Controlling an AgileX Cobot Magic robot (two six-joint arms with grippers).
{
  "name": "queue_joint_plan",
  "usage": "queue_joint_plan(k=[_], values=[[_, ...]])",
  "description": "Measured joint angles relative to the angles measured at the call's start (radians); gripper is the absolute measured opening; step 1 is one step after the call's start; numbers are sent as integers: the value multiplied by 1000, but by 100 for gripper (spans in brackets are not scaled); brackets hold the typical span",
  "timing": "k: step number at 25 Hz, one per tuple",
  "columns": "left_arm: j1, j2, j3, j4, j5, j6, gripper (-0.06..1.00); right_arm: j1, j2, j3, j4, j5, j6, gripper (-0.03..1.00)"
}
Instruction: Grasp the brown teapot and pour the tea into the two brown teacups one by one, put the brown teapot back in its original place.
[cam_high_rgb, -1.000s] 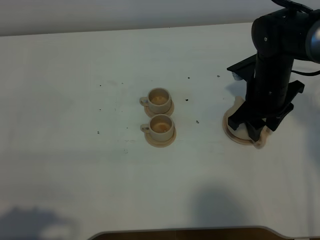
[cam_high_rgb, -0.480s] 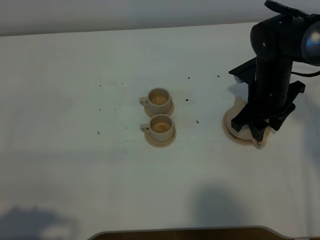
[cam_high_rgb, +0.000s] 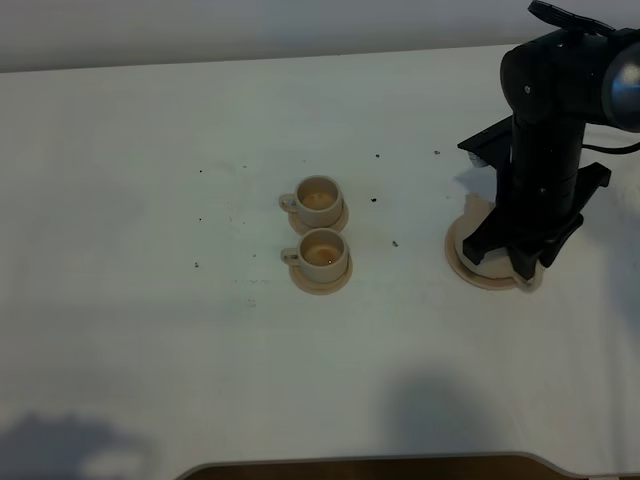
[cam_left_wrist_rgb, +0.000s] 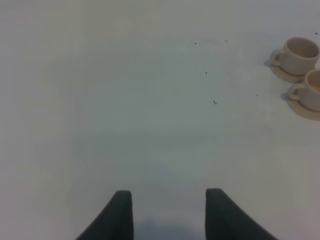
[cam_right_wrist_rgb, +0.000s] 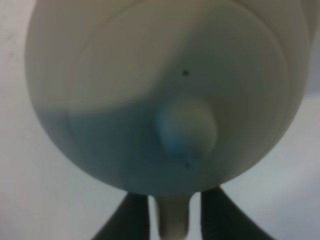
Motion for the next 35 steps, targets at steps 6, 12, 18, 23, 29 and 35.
queue_joint_plan(k=[6, 12, 18, 23, 29, 35], values=[[0, 0, 0, 0, 0, 0, 37, 0, 0, 0, -4, 0, -2, 10], [0, 1, 0, 0, 0, 0, 37, -1, 0, 0, 1, 3, -24, 10], [0, 0, 0, 0, 0, 0, 37, -1, 0, 0, 3, 8, -46, 10], [0, 0, 0, 0, 0, 0, 37, -1, -9, 0, 8, 8, -51, 10], [0, 0, 0, 0, 0, 0, 37, -1, -49, 1, 9, 20, -56, 10], [0, 1, 0, 0, 0, 0, 37, -1, -77, 1, 9, 8, -73, 10]])
